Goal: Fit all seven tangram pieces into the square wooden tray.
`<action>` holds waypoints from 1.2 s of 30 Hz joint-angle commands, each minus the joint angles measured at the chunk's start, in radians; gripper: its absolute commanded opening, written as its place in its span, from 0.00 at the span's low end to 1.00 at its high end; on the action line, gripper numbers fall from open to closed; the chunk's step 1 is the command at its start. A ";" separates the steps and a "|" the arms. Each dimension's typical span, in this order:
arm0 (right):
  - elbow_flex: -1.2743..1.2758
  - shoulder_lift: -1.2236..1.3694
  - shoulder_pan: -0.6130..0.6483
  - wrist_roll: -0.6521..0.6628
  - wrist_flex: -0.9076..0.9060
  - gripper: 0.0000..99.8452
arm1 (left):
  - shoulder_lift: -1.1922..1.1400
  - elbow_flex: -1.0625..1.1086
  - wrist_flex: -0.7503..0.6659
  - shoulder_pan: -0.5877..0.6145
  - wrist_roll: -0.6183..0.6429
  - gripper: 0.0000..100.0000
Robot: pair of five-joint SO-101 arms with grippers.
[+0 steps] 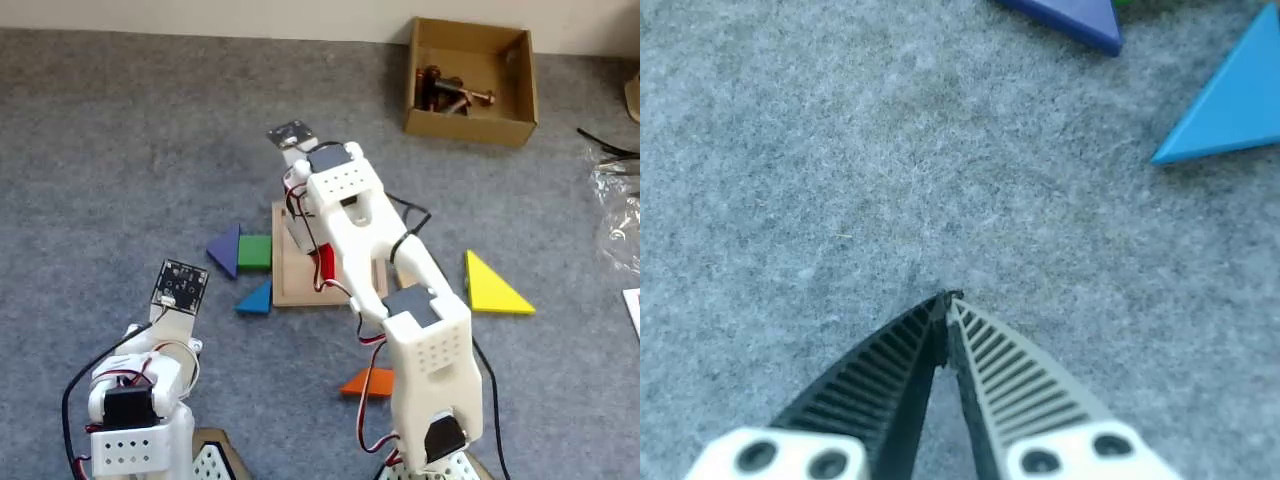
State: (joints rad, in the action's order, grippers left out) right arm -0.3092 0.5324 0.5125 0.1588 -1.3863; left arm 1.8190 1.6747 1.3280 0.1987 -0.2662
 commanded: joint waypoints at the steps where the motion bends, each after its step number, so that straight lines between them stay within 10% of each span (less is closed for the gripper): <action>1: -0.050 -0.015 -0.016 0.031 -0.004 0.20 | 0.007 0.021 0.006 0.013 0.008 0.01; 36: -0.042 -0.012 -0.194 0.150 -0.004 0.19 | 0.007 0.021 0.006 0.013 0.008 0.01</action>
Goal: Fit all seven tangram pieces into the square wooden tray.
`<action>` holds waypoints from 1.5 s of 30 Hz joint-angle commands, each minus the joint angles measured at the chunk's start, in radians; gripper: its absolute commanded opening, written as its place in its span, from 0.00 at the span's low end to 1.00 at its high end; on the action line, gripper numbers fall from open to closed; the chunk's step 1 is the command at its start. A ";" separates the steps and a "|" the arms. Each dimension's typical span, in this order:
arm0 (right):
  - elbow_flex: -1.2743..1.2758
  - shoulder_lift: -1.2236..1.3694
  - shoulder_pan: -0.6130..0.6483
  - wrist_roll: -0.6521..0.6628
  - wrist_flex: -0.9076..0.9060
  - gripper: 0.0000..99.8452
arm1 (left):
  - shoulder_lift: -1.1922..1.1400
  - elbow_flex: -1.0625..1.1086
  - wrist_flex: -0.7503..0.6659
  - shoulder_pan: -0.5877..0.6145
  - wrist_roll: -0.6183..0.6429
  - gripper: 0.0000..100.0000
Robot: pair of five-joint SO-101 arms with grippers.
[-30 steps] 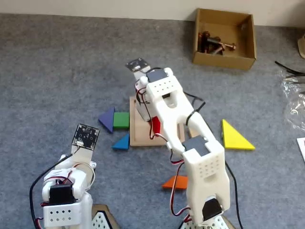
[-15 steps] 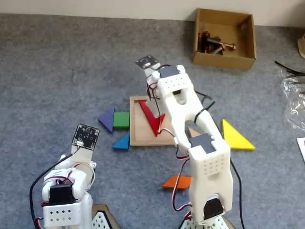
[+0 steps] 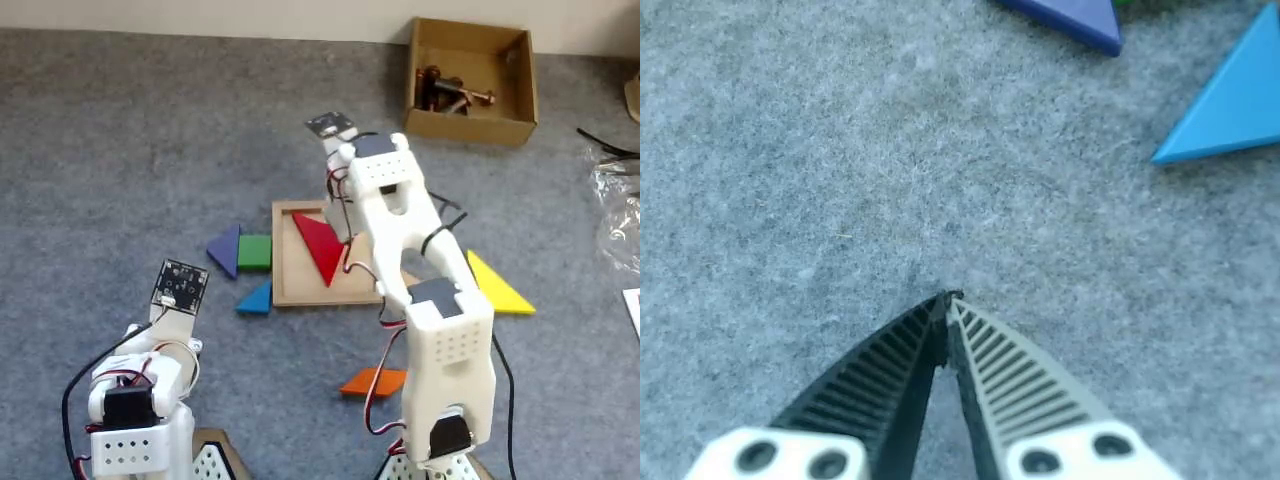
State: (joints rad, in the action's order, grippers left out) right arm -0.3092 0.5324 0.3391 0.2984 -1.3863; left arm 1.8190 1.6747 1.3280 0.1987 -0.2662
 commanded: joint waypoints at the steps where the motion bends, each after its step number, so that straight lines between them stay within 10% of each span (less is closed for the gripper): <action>1: -0.041 -0.010 -0.021 0.011 -0.004 0.17 | 0.007 0.021 0.006 0.013 0.008 0.01; 45: -0.081 0.002 0.291 -0.046 -0.176 0.11 | 0.007 0.021 0.006 0.013 0.008 0.01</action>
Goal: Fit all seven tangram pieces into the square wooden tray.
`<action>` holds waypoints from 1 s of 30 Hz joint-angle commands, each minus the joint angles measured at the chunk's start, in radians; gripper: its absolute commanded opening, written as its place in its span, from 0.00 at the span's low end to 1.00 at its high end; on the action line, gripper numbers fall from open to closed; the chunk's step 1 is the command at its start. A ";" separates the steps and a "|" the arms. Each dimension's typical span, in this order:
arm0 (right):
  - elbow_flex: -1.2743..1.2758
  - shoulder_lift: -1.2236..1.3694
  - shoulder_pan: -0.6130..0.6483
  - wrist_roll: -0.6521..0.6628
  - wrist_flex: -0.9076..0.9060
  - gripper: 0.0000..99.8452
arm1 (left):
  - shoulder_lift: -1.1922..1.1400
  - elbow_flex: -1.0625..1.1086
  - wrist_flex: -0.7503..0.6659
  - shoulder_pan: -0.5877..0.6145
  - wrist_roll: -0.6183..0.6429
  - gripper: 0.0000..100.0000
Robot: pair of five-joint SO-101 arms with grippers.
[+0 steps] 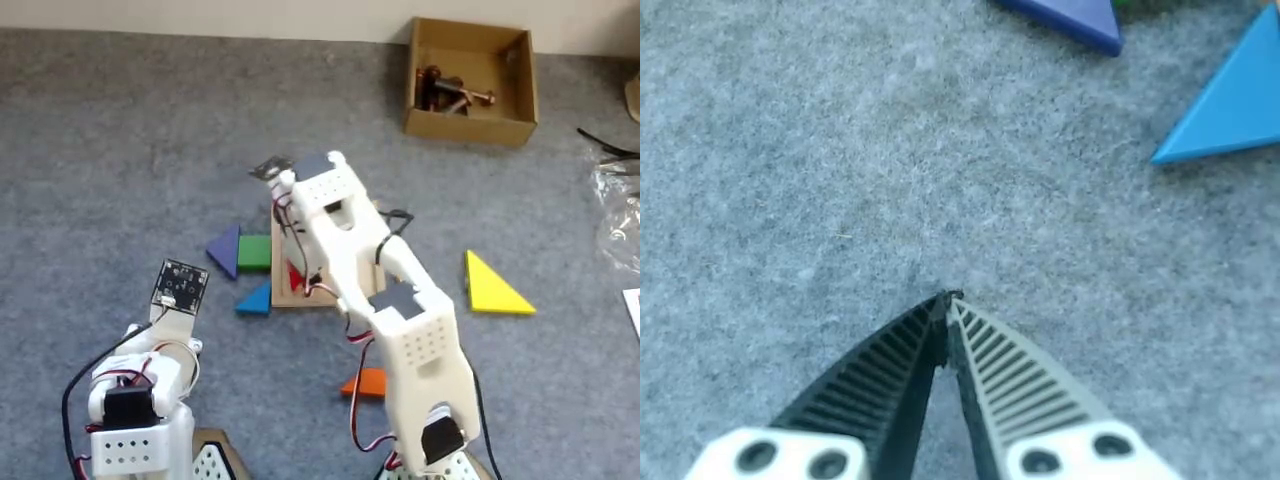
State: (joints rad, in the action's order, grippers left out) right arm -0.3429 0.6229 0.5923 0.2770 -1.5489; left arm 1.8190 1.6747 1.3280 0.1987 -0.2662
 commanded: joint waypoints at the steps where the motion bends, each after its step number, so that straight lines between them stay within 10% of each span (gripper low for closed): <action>1: -0.047 -0.093 0.045 -0.025 -0.013 0.11 | 0.007 0.021 0.006 0.013 0.008 0.01; 30: -0.102 -0.130 0.125 -0.031 -0.053 0.11 | 0.007 0.021 0.006 0.013 0.008 0.01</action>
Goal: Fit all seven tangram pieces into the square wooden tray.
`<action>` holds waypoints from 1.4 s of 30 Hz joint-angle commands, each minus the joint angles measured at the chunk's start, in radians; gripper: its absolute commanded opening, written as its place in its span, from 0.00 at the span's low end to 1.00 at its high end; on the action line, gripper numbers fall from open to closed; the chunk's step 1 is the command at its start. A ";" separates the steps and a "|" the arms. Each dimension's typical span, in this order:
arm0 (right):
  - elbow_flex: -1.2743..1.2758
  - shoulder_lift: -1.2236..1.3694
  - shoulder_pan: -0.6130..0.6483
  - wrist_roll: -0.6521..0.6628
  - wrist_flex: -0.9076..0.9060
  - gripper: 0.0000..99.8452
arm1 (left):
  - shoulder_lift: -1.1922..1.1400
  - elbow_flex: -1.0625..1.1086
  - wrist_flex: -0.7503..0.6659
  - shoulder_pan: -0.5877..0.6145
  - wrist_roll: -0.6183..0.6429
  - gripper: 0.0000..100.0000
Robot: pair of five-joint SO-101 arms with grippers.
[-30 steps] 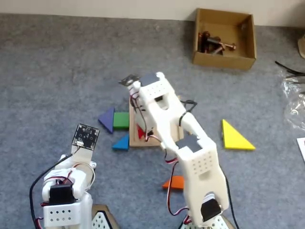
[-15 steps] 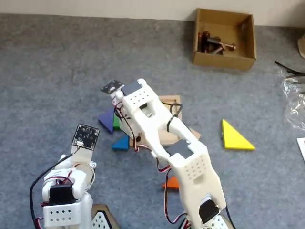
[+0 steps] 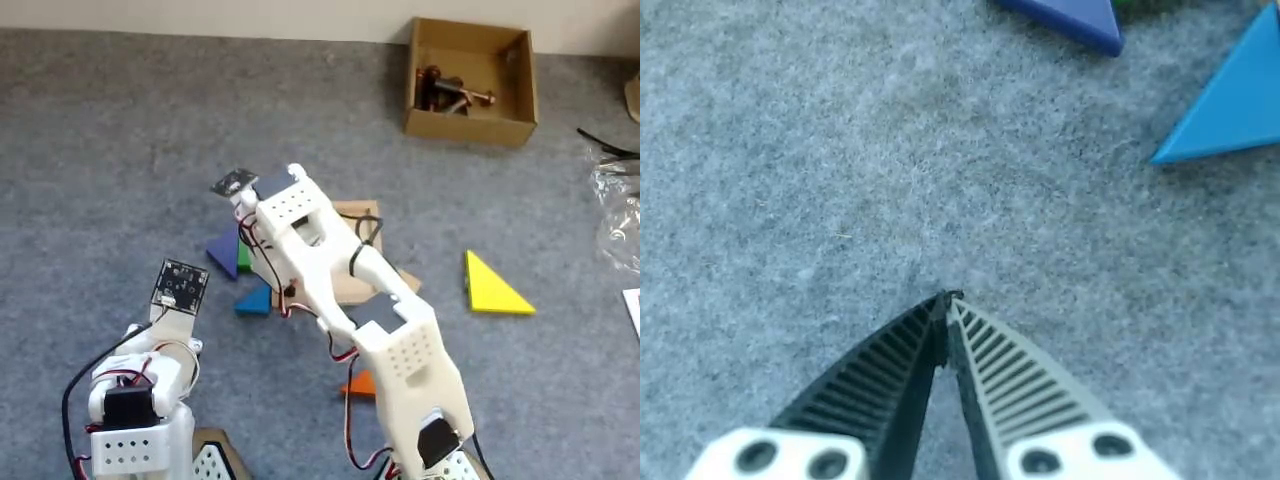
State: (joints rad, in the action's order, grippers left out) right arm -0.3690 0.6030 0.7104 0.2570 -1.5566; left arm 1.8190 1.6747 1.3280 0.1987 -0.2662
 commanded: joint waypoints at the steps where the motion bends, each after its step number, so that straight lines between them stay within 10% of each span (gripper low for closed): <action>1: -0.084 -0.124 0.005 -0.011 -0.061 0.11 | 0.007 0.021 0.006 0.013 0.008 0.01; 9: -0.122 -0.255 -0.053 -0.009 -0.168 0.11 | 0.007 0.021 0.006 0.013 0.008 0.01; 27: 0.058 -0.515 -0.687 0.272 -0.191 0.11 | 0.007 0.021 0.006 0.013 0.008 0.01; 42: 0.374 -0.519 -1.041 0.431 0.133 0.11 | 0.007 0.021 0.006 0.013 0.008 0.01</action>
State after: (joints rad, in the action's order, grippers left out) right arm -0.0176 0.1550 -0.2839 0.6713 -1.4937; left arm 1.8190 1.6747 1.3280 0.1987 -0.2662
